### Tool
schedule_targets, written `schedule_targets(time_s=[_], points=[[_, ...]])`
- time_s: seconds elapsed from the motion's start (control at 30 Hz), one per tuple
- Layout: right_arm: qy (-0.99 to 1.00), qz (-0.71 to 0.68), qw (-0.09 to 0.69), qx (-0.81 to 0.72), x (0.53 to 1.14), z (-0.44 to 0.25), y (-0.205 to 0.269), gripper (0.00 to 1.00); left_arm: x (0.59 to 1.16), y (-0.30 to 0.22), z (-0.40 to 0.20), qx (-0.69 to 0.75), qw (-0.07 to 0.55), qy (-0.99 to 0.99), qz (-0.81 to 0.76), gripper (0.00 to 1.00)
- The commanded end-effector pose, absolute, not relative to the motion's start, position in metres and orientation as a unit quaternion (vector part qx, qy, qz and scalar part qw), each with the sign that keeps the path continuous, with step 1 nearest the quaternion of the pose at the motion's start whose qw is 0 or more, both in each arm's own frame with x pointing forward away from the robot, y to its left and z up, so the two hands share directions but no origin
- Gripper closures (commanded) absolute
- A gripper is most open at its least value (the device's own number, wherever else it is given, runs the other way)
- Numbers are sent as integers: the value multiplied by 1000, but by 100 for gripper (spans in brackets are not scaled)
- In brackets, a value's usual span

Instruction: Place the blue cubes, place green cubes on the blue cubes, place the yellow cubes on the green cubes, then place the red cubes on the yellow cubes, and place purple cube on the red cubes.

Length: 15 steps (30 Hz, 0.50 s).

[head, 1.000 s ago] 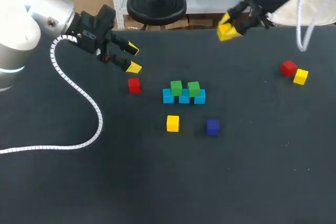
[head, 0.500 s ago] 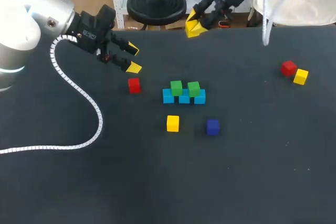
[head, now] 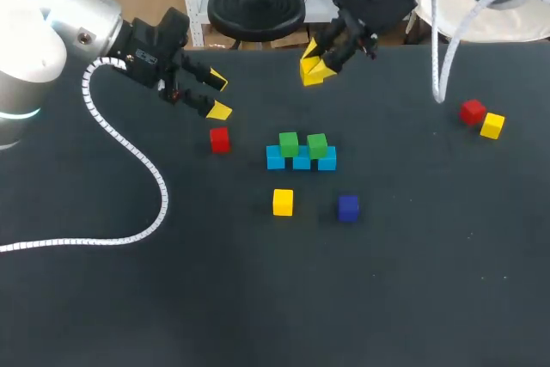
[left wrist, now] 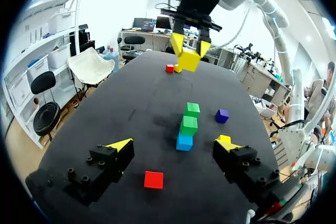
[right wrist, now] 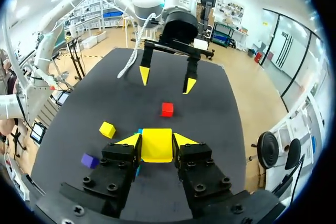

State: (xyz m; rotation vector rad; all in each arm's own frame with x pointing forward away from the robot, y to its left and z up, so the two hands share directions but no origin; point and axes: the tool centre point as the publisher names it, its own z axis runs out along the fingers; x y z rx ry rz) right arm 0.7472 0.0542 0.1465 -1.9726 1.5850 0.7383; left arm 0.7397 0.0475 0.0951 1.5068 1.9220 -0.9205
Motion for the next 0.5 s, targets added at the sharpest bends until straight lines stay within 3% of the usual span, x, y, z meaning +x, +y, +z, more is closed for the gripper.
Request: schedule_targets(time_s=[0.03,0.5], points=[[602,231,294,-706,724,141,51,100,741,48,95,558,261,711,-341,0],[572,254,291,-723,728,133,63,100,741,48,95,558,261,711,-341,0]])
